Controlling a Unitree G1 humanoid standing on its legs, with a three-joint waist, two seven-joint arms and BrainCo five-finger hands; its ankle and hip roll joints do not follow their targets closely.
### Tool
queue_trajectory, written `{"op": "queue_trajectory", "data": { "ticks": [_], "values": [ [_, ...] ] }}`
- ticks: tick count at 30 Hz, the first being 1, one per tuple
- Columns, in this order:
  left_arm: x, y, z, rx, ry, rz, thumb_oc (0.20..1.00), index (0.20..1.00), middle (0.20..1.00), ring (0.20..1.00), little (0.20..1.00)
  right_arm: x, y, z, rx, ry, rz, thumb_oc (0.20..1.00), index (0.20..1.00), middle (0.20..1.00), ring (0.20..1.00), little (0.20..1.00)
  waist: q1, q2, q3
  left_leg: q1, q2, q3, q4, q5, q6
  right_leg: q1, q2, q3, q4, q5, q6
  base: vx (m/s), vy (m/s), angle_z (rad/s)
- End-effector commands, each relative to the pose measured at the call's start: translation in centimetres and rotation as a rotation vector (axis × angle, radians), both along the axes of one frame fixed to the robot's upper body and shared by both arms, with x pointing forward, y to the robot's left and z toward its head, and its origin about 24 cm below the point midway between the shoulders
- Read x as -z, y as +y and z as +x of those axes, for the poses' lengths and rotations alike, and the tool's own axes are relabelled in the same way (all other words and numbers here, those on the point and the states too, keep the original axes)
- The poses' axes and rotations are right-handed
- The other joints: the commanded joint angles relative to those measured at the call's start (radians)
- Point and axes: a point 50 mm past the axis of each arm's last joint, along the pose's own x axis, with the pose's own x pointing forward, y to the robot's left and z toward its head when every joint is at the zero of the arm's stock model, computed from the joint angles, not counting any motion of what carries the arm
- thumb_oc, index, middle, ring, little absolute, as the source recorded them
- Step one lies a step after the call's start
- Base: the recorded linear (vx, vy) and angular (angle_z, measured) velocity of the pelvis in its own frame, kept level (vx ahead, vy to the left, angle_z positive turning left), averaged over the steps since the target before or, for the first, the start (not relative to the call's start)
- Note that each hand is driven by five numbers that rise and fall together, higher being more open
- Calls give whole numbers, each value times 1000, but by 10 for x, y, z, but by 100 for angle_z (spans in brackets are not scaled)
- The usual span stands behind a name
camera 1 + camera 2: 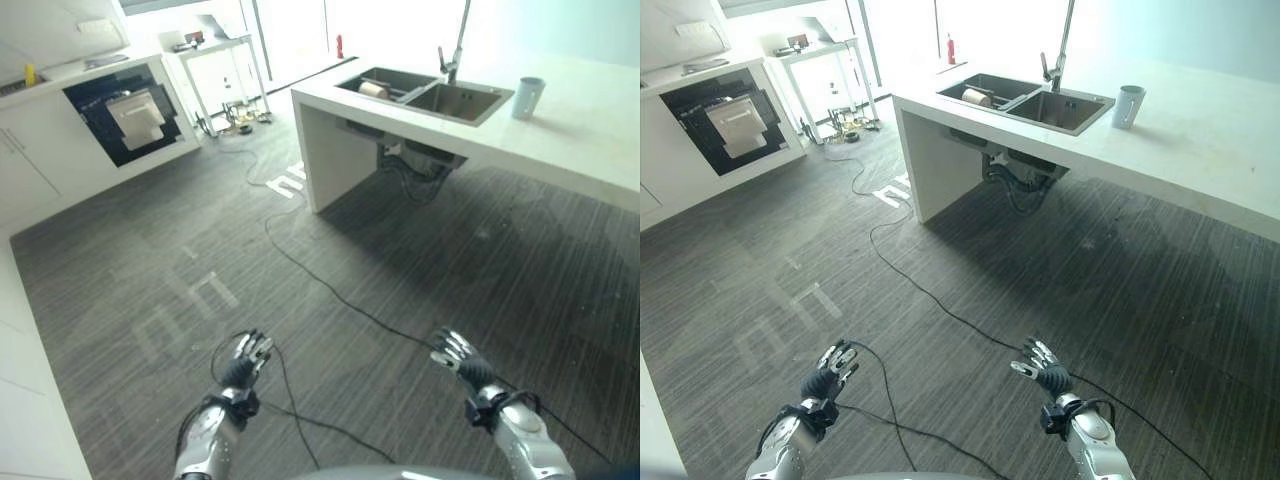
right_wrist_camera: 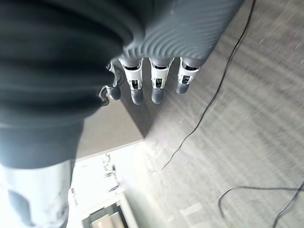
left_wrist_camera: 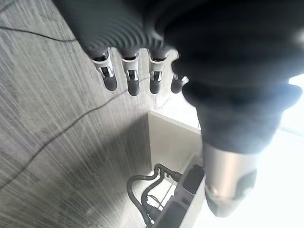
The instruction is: Place the dishes in the dishwasher.
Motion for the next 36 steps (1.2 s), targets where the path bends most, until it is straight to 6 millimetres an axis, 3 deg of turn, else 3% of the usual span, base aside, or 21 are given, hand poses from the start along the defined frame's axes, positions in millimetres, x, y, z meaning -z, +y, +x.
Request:
{"op": "queue_trajectory", "data": {
  "ticks": [1, 13, 28, 30, 33, 34, 36],
  "values": [
    [-18, 22, 13, -18, -112, 107, 1000, 1000, 1000, 1000, 1000, -23, 5, 20, -12, -154, 13, 1000, 1000, 1000, 1000, 1000, -16, -52, -8, 18, 34, 24, -2, -103, -38, -18, -74, -40, 0, 8, 79, 0, 0, 0],
    [-29, 26, 13, 33, -142, 147, 1000, 1000, 1000, 1000, 1000, -28, -4, 13, -63, -167, -82, 1000, 1000, 1000, 1000, 1000, -12, -64, -1, 13, 43, 28, -2, -99, -45, -25, -76, -48, 0, 11, 85, -9, -11, 1],
    [-31, 27, 12, 25, -152, 153, 1000, 1000, 1000, 1000, 1000, -35, -4, 15, -72, -191, -66, 1000, 1000, 1000, 1000, 1000, -16, -61, 5, 12, 49, 35, -2, -98, -50, -28, -71, -48, 0, 9, 83, 2, -2, 0],
    [-37, 29, 16, -37, -174, 79, 1000, 1000, 1000, 1000, 1000, -44, -2, 20, -44, -224, 10, 1000, 1000, 1000, 1000, 1000, -19, -62, 8, 15, 51, 38, -2, -96, -51, -25, -71, -50, 0, 10, 82, 51, -54, 0],
    [-65, 29, 28, -94, -316, 21, 1000, 1000, 1000, 1000, 1000, -72, 2, 29, -53, -357, 36, 1000, 1000, 1000, 1000, 1000, -20, -63, 17, 15, 54, 40, -2, -94, -49, -25, -69, -48, 0, 7, 78, 40, -88, 1],
    [-92, 25, 40, -81, -432, 36, 1000, 1000, 1000, 1000, 1000, -90, 6, 34, -92, -448, 25, 1000, 1000, 1000, 1000, 1000, -17, -66, 23, 13, 57, 36, -2, -91, -51, -26, -65, -48, 0, 5, 75, 38, -144, 3],
    [-106, 23, 44, -71, -493, 53, 1000, 1000, 1000, 1000, 1000, -102, 7, 37, -117, -492, 27, 1000, 1000, 1000, 1000, 1000, -13, -67, 24, 15, 60, 33, -2, -90, -54, -24, -62, -49, 0, 1, 72, 74, -146, 4]
  ]
}}
